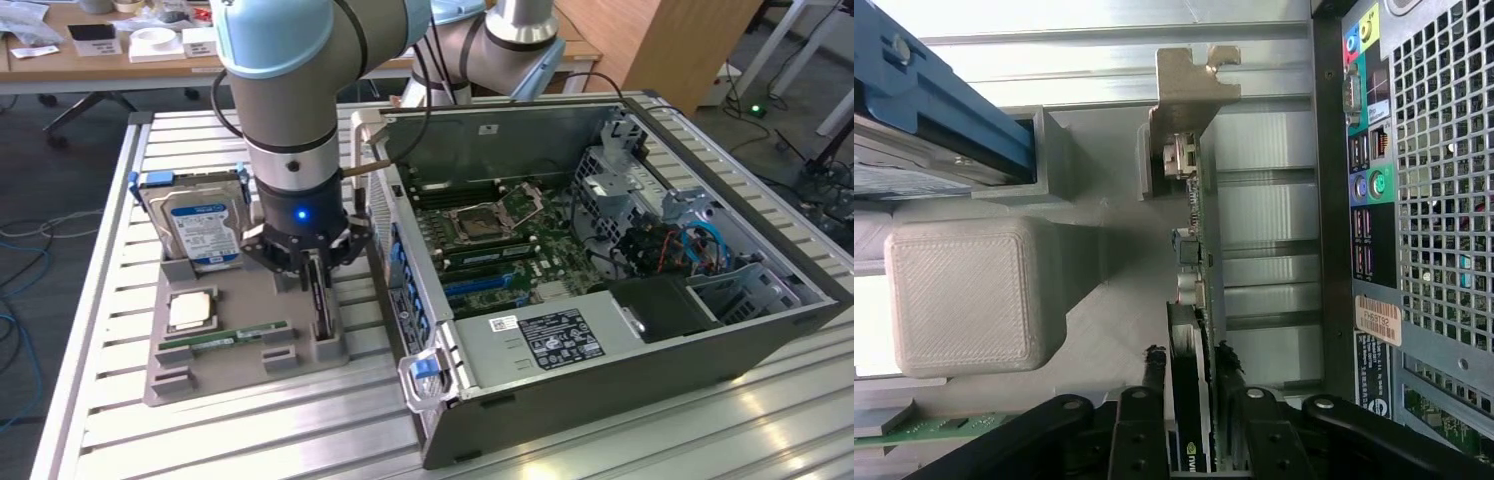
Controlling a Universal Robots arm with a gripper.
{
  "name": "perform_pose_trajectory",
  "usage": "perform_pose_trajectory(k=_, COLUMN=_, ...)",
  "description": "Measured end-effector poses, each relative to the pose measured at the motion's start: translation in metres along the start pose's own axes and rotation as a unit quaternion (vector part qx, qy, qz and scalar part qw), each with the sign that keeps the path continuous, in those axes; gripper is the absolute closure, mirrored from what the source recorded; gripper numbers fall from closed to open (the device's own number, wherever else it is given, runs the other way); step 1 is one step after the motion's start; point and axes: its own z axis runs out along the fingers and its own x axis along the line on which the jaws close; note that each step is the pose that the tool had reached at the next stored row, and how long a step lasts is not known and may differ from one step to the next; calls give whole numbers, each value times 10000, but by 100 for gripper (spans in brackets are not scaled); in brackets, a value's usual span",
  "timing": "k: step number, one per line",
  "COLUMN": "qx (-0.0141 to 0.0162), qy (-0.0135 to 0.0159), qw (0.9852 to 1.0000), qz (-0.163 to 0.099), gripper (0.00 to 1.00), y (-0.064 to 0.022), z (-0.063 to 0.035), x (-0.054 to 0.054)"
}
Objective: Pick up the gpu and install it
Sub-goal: 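Pick up the gpu and move the gpu toward the slot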
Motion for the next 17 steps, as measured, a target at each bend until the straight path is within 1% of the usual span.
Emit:
perform_pose_trajectory(k=2, qx=0, qy=1, qw=10000, qz=0, gripper=73, y=0, z=0, x=0)
perform_pose_trajectory(k=13, qx=0, qy=0, qw=10000, qz=-1, gripper=74, y=0, z=0, x=0)
perform_pose_trajectory(k=17, qx=-2, qy=4, qw=10000, qz=-99, gripper=74, y=0, z=0, x=0)
